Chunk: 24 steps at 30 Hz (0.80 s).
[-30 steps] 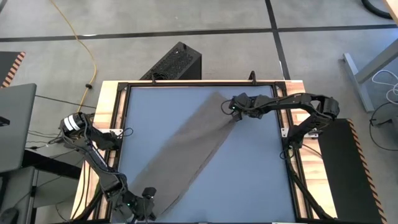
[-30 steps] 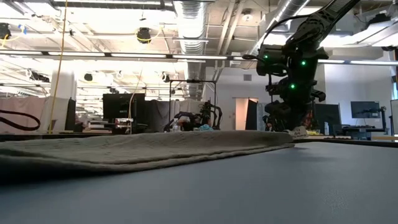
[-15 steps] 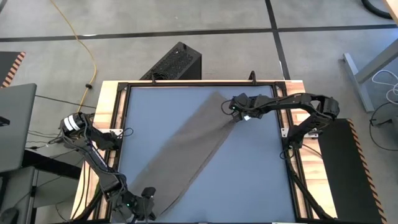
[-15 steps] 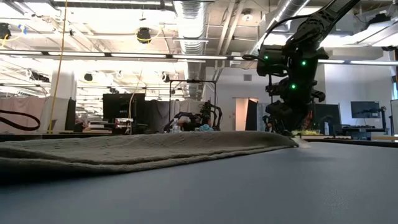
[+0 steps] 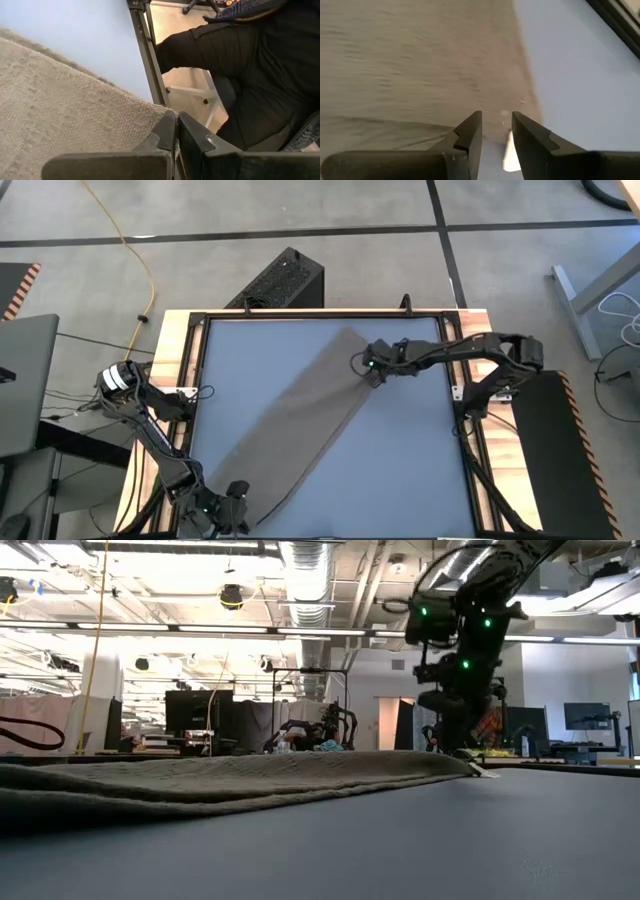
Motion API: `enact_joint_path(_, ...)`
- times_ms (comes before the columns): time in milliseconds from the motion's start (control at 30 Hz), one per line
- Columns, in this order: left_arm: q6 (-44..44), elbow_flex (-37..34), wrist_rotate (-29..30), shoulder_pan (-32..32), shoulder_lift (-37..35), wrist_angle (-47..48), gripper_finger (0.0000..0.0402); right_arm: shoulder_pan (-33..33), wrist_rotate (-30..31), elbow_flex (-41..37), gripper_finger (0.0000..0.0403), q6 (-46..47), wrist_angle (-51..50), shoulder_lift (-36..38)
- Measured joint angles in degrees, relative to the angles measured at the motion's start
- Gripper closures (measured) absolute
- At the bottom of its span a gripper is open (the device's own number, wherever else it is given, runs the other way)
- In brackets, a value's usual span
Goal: Roll towel
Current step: Roll the gray towel
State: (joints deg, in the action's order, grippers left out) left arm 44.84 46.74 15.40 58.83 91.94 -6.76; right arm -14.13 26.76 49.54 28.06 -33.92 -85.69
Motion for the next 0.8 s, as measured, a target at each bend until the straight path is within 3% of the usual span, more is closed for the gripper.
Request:
enact_joint_path(433, -0.12, 0.00, -2.01, -0.06, 0.02, 0.06, 0.0401, 10.99, -7.80, 0.59, 0.0271, 5.69, 5.52, -0.54)
enact_joint_path(800, -0.81, 0.00, -2.16, -0.04, 0.02, 0.04, 0.0401, 14.16, -5.63, 0.33, 0.0271, 9.45, 12.68, -8.09)
